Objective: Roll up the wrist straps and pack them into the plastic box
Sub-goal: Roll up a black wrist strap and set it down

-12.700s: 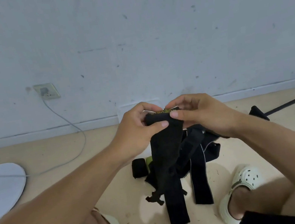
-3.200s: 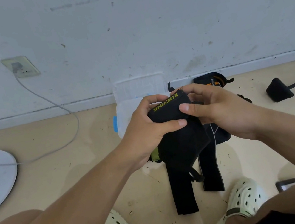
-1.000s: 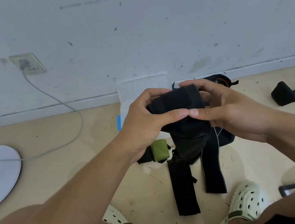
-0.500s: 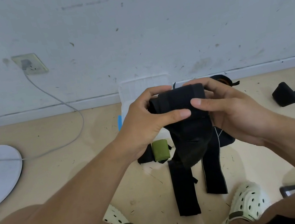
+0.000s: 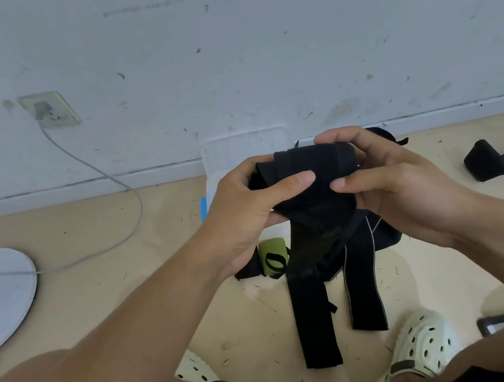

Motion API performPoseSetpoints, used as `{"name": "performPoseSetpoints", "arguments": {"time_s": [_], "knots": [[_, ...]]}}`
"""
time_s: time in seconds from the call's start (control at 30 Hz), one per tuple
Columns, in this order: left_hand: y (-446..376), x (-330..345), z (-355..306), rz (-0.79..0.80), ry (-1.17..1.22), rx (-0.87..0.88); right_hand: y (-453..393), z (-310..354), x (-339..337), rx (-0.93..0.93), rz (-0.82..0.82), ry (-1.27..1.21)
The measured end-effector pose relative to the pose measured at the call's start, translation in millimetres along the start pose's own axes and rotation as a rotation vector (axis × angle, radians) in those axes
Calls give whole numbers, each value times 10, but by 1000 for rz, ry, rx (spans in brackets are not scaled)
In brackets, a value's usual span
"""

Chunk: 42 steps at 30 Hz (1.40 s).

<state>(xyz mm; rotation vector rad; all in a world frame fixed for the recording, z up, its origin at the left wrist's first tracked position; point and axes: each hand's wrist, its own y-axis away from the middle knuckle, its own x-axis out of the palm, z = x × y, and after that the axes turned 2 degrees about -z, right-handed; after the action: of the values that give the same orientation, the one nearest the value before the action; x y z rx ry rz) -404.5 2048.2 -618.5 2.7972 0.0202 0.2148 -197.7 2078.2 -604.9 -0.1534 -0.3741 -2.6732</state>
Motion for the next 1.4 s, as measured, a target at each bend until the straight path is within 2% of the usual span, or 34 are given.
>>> {"name": "performPoseSetpoints", "arguments": {"time_s": [0.2,0.5,0.73,0.97,1.17,1.3,1.4], "knots": [[19,48,108,34,-87,10,17,-70,95,56,-58,89],[57,136,240,95,-164,-93,81,-162,246,111,-91,15],[81,155,253,80,-85,-144,90,-239,262,138,-168,-44],[74,180,107,-36,106,-203,39,-194,235,-2,-146,-56],[98,148,94,75,156,-302,-18,-176,129,-125,-145,50],[64,110,85,53,209,-273,-30,-113,122,-199,-67,253],[39,83,101,63,222,-243,-26,-73,112,-183,-51,276]]}}
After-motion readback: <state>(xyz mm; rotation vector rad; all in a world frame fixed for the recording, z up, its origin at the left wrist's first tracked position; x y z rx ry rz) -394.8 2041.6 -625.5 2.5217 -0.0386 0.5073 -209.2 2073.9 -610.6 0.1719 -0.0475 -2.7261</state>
